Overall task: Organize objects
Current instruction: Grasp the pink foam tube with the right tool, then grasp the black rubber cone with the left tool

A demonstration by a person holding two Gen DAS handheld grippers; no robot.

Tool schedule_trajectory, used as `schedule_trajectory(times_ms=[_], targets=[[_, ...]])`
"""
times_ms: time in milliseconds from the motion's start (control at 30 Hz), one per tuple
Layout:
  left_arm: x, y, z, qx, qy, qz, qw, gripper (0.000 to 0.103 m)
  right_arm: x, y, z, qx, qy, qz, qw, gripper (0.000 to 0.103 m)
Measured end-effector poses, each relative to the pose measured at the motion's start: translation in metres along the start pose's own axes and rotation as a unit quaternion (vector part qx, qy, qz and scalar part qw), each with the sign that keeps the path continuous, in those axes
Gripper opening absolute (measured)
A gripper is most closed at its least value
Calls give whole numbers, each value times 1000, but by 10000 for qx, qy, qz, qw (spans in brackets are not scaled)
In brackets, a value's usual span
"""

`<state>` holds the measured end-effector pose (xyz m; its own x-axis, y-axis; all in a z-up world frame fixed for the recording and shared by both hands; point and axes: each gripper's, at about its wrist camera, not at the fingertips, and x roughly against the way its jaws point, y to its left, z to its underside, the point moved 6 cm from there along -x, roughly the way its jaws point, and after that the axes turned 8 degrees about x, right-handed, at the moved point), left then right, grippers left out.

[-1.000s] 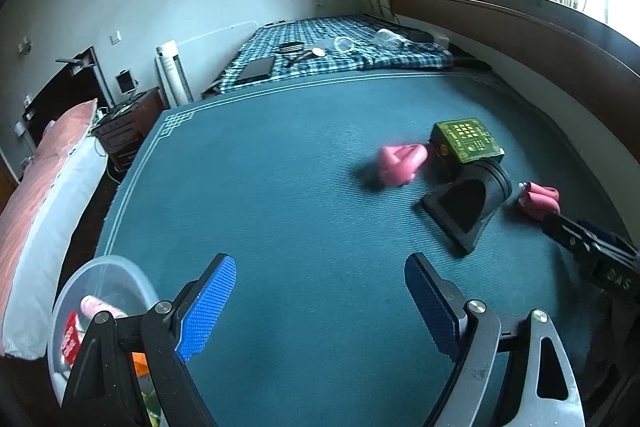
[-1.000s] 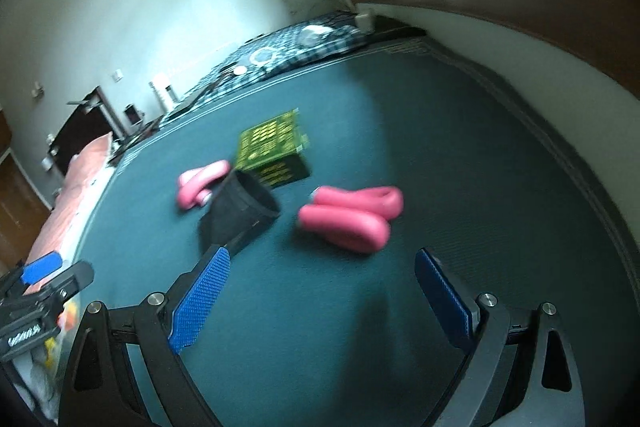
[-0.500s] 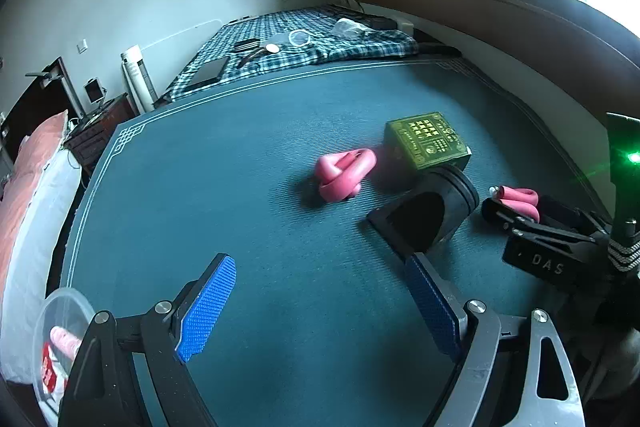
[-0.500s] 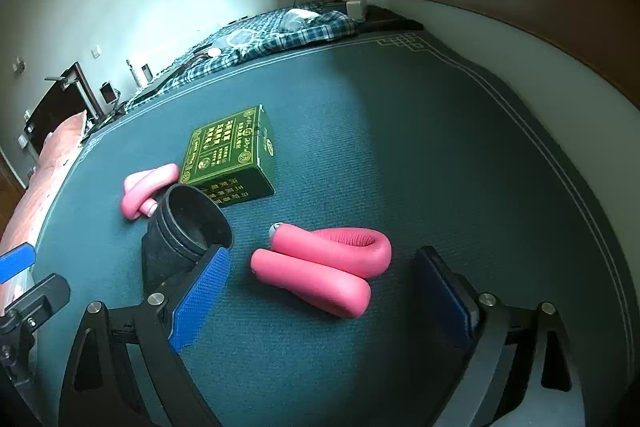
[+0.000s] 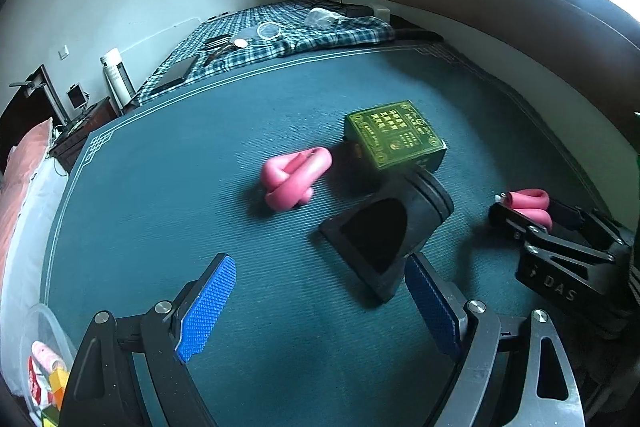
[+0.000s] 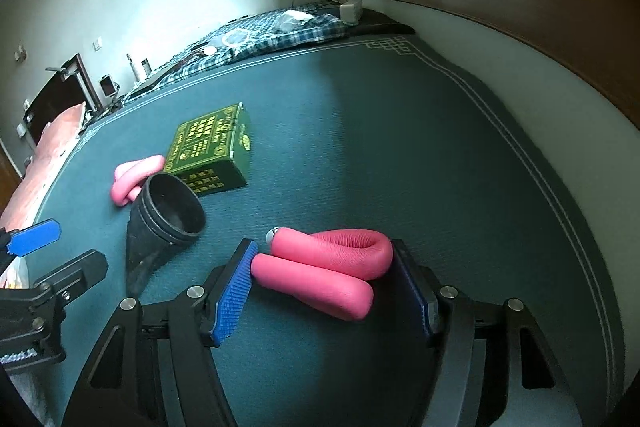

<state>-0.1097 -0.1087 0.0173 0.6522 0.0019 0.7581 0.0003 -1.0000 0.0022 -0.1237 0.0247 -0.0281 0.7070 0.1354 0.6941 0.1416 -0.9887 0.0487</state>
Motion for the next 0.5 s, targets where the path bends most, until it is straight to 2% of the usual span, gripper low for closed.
schedule_trajectory(times_ms=[500], targets=[[-22,-33,-5,-201,93,125,9997,90,-1,-2,1,-115,-33,-82,9999,67]])
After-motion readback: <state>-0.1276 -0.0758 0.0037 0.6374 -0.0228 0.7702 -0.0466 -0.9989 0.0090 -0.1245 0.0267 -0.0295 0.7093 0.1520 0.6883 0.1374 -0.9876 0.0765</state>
